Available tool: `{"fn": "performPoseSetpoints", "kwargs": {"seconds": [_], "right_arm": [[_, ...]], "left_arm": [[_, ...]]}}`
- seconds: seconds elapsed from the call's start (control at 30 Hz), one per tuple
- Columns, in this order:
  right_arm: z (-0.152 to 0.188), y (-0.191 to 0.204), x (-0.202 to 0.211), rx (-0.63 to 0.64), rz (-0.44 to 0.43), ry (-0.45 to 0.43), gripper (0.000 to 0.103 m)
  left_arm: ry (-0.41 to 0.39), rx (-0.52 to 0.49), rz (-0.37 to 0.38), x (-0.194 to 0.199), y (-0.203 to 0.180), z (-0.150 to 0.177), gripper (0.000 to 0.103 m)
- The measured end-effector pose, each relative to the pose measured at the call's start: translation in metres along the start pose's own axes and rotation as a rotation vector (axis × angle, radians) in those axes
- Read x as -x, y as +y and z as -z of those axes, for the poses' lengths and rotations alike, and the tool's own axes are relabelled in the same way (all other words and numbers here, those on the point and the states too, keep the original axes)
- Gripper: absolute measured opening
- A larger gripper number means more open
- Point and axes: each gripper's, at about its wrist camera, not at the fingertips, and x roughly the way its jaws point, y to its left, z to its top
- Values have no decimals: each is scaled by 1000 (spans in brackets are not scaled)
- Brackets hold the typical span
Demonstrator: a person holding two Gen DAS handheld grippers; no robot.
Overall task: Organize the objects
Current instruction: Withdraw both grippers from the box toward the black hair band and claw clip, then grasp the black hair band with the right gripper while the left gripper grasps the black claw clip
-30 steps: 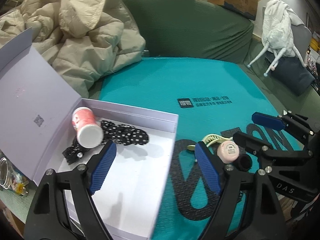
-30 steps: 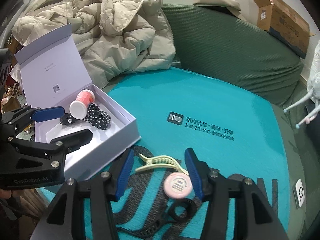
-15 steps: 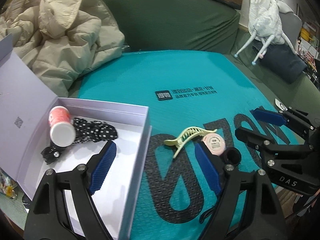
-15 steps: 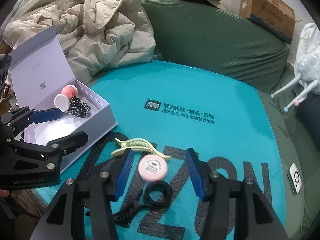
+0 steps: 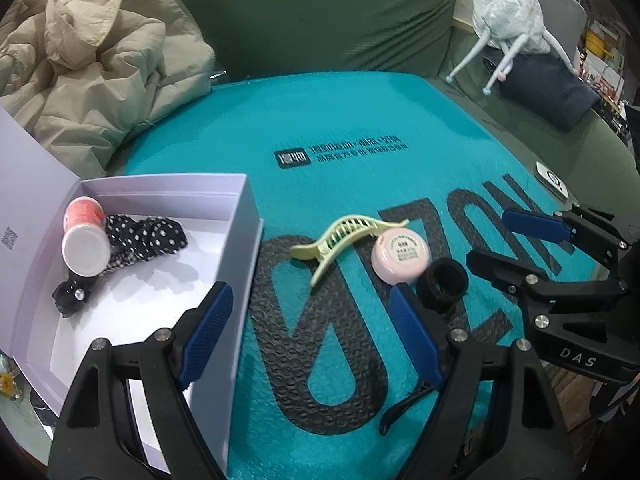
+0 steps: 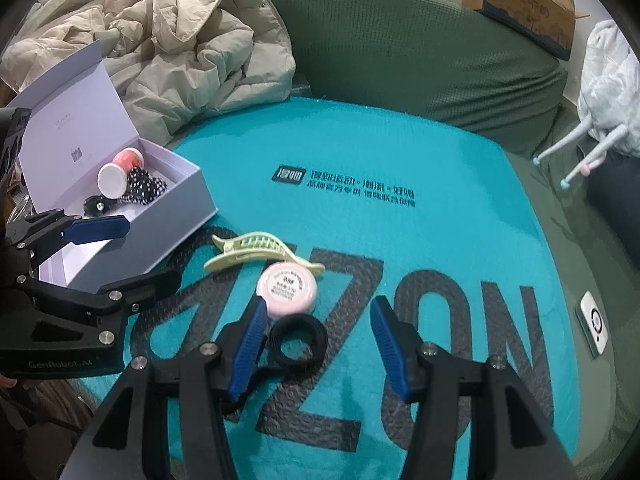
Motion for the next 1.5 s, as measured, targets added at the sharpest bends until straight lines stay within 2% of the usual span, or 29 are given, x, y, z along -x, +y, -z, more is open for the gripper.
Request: {"fn": "performPoseSetpoints", "kwargs": {"seconds": [0.2,0.47,0.63,0.83,1.07,1.17,1.5], "right_arm": [[14,-2,-3,-4,-11,25,55],[26,-5,-11,-2,-38,60,55],[28,-7,-21,7,-63,83,55],[28,-7,-33,21,-94,98,55],[26,-5,-50,32,-139,120,54],[25,-7,-52,16,-155,117,44],[30,-17,-49,-9,-123,115,44]], "left_arm": [[25,-14,52,-1,-8,11,80],[55,-54,73,-7,-20,22,80],[70,-74,113,-9,-27,28,80],[52,-117,113,-5,-33,31,80],[77,-146,132,-14,-38,37,80],[86,-154,141,-17,-41,40,80],[103,-154,167,-24,-49,41,80]]}}
